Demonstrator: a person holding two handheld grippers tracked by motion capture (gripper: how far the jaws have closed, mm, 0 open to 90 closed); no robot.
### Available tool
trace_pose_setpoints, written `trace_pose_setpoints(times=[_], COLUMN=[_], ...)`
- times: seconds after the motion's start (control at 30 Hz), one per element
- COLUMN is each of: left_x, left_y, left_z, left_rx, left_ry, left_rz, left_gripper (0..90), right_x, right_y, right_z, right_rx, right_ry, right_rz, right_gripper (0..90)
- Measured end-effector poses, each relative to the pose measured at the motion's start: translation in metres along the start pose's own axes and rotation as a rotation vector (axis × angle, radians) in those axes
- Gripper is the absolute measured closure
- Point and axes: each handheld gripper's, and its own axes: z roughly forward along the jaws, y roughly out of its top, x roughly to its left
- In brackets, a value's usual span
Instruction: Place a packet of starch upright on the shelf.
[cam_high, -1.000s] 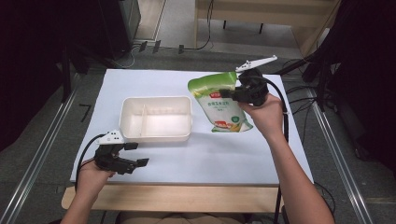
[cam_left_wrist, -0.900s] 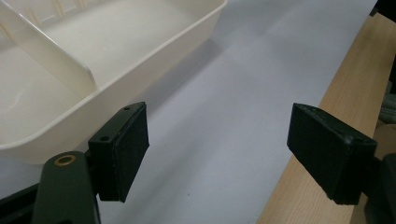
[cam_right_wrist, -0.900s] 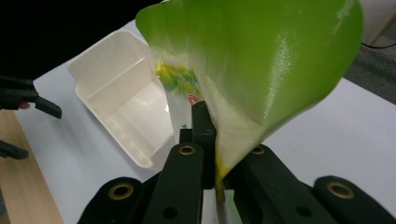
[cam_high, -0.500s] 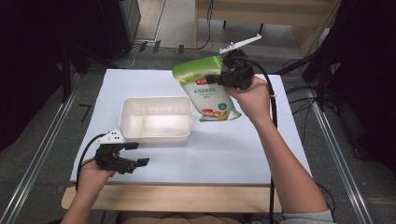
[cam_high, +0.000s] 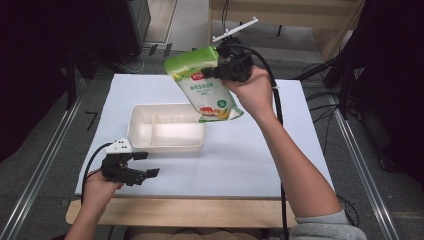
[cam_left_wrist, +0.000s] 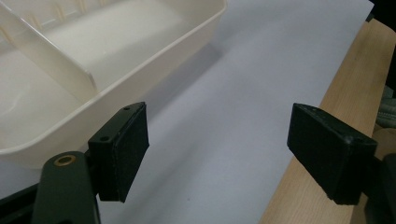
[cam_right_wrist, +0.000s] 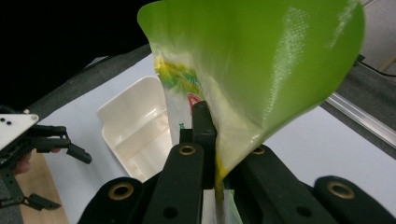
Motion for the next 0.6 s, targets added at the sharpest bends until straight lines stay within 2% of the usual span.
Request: trace_pose_setpoints(times=[0.1,0.23,0.4,0.53,0.57,0.6], left_x=[0.000,0.001,0.001,0.001,0.001,0.002], left_y=[0.000,0.000,0.000,0.000,0.000,0.000], left_z=[-0.001,0.000,-0.001,-0.001,-0.001,-0.001], left_rx=[0.001,-0.003,0.002,-0.002,0.000,0.000], left_ry=[-0.002,-0.007,-0.006,-0.006,-0.005,-0.009], left_rz=[0.000,0.000,-0.001,-0.001,-0.002,-0.003], left_gripper=[21.4,21.4,21.4,21.3,21.3,21.4], right_x=[0.004,0.011,0.019,0.027,0.027,0.031], right_y=[0.008,0.016,0.020,0.024,0.024,0.026], right_z=[0.007,0.023,0.038,0.059,0.059,0.068], right_rx=[-0.001,-0.003,0.016,0.032,0.032,0.040], right_ry=[0.010,0.051,0.054,0.069,0.069,0.067], right_rz=[-0.002,0.009,0.001,0.003,0.003,-0.003], right_gripper=[90.0,90.0,90.0,90.0,90.0,90.0])
